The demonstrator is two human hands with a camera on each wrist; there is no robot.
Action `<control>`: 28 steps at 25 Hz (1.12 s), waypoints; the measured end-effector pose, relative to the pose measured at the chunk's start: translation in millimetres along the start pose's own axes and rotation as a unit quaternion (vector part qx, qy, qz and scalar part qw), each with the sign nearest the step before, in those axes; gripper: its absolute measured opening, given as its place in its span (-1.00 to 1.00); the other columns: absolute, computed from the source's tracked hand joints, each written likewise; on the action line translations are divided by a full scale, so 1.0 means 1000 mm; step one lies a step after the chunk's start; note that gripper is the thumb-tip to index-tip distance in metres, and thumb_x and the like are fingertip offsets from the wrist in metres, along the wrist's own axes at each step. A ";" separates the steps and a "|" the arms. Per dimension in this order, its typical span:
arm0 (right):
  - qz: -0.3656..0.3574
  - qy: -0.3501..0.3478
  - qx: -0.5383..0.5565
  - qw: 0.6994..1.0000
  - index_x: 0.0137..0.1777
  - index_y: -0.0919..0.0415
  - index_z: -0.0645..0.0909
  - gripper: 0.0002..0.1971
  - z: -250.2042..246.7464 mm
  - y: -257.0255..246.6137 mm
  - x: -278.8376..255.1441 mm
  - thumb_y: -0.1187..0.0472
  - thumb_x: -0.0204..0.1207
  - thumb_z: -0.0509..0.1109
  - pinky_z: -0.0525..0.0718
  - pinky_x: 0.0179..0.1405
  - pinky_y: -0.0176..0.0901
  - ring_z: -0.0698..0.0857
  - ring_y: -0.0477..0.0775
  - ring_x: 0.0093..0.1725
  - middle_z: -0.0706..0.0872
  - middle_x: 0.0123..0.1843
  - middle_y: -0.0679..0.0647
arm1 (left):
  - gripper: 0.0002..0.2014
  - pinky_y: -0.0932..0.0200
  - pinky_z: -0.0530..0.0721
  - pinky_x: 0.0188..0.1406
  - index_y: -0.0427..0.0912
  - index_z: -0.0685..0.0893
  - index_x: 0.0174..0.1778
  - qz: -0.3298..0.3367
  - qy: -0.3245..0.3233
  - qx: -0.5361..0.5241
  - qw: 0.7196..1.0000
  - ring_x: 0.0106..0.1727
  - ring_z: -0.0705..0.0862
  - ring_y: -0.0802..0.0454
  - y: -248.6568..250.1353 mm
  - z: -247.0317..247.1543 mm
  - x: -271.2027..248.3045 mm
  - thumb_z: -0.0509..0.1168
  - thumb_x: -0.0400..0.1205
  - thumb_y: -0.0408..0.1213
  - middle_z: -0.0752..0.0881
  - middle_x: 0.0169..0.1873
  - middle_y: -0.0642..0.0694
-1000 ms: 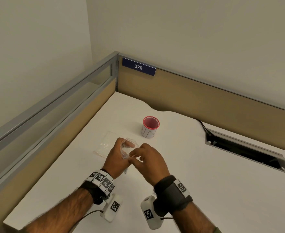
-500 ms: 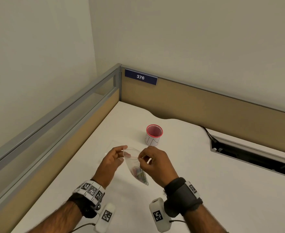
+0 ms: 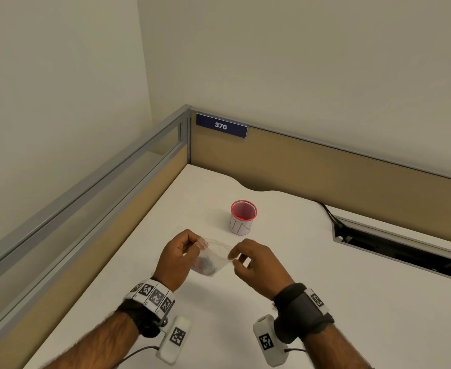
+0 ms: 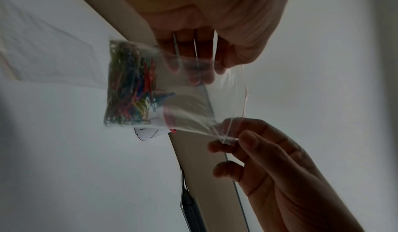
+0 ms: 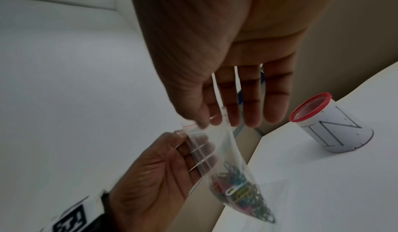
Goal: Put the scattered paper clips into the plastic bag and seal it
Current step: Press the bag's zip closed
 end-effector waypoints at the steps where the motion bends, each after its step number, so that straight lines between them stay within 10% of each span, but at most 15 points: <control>1: -0.002 -0.009 0.003 1.000 0.05 -0.09 0.64 -0.86 0.002 0.000 -0.001 0.04 0.51 0.38 0.70 -0.08 -0.20 0.65 -0.12 -0.05 0.67 0.00 -0.15 | -0.92 0.34 0.71 -0.12 -0.20 0.73 -0.16 0.001 0.001 0.004 1.000 -0.07 0.76 -0.01 0.000 0.001 0.001 0.34 0.63 -0.33 0.81 -0.18 -0.10; 9: 0.044 0.119 0.062 0.990 -0.13 -0.01 0.57 -0.92 -0.012 0.013 0.003 0.12 0.52 0.44 0.73 -0.10 -0.14 0.66 -0.10 -0.14 0.69 -0.16 -0.13 | -0.84 0.29 0.71 -0.08 -0.24 0.66 -0.18 0.008 0.024 0.020 0.999 -0.16 0.78 0.05 0.004 0.002 0.000 0.27 0.69 -0.49 0.81 -0.26 -0.12; 14: 0.048 0.043 0.072 0.995 0.32 -0.14 0.48 -0.55 0.005 0.003 0.007 0.02 0.45 0.51 0.67 0.11 -0.29 0.64 -0.16 0.07 0.65 0.09 -0.19 | -0.85 0.29 0.73 -0.11 -0.25 0.64 -0.17 0.011 0.010 0.003 1.000 -0.18 0.79 0.05 0.010 0.012 -0.006 0.26 0.70 -0.50 0.80 -0.28 -0.12; 18: 0.037 0.073 0.044 0.996 0.03 0.02 0.69 -0.89 0.007 -0.004 0.014 0.10 0.55 0.39 0.71 0.07 -0.10 0.66 -0.11 -0.06 0.73 -0.05 -0.08 | -0.85 0.24 0.75 -0.08 -0.23 0.64 -0.16 0.004 0.006 0.005 1.000 -0.15 0.81 -0.01 0.008 0.012 -0.007 0.27 0.70 -0.48 0.81 -0.27 -0.15; 28: 0.046 0.086 0.058 0.994 -0.07 0.07 0.71 -0.93 0.002 0.003 0.011 0.14 0.53 0.40 0.71 0.01 -0.15 0.69 -0.07 -0.08 0.75 -0.09 -0.04 | -0.87 0.12 0.78 -0.03 -0.04 0.77 -0.11 0.000 -0.018 -0.036 0.999 -0.11 0.83 -0.09 0.003 0.014 -0.010 0.48 0.60 -0.39 0.85 -0.20 -0.15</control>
Point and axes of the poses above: each hand's wrist, its own x-axis towards the middle knuckle, its own z-axis out of the palm, y = z × x, the point moved 8 cm from there along x, towards the middle knuckle
